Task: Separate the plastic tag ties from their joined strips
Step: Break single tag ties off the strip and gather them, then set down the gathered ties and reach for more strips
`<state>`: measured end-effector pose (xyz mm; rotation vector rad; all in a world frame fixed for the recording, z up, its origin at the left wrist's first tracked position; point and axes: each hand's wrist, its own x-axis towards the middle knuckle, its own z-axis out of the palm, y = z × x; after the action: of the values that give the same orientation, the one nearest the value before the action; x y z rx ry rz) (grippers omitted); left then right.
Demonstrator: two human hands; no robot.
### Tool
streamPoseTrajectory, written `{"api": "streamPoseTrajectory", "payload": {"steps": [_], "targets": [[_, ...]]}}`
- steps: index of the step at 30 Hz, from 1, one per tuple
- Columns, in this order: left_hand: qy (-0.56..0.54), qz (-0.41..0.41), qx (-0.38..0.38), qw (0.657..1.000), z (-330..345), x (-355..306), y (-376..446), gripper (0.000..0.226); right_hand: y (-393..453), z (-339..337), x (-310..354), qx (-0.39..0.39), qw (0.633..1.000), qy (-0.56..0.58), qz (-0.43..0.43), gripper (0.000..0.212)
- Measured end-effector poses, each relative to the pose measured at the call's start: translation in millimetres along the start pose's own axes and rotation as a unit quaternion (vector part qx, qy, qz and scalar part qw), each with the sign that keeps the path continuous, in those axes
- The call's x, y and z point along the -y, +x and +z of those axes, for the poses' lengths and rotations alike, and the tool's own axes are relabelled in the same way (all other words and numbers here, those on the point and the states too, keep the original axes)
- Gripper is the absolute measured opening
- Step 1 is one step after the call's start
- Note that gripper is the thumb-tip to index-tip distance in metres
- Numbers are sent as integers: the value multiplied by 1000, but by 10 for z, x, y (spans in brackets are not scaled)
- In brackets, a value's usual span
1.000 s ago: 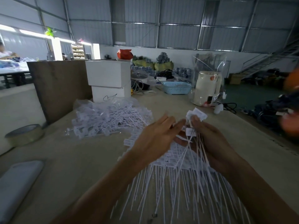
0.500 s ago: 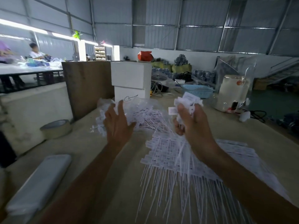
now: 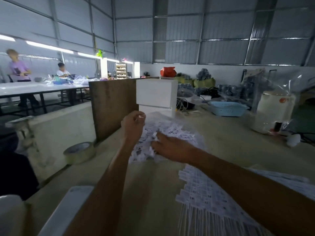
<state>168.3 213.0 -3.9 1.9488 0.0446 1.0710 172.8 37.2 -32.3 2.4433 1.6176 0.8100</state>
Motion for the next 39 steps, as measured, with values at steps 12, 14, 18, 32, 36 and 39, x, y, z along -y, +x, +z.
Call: {"api": "streamPoseTrajectory", "payload": {"steps": [12, 14, 18, 32, 36, 39], "targets": [[-29, 9, 4, 1000, 16, 43, 117, 10, 161, 302, -1100, 184, 899, 159, 364, 89], [-24, 7, 4, 1000, 14, 29, 111, 10, 140, 205, -1090, 183, 903, 167, 350, 103], [3, 12, 40, 999, 46, -15, 78, 18, 26, -6, -897, 238, 905, 165, 311, 102], [47, 200, 83, 975, 117, -128, 58, 22, -2909, -802, 201, 94, 924, 139, 343, 41], [157, 174, 195, 952, 389, -135, -363, 27, -3580, -914, 217, 71, 896, 120, 422, 51], [328, 177, 281, 884, 475, -122, -857, 32, -3705, -819, 223, 89, 889, 115, 435, 40]]}}
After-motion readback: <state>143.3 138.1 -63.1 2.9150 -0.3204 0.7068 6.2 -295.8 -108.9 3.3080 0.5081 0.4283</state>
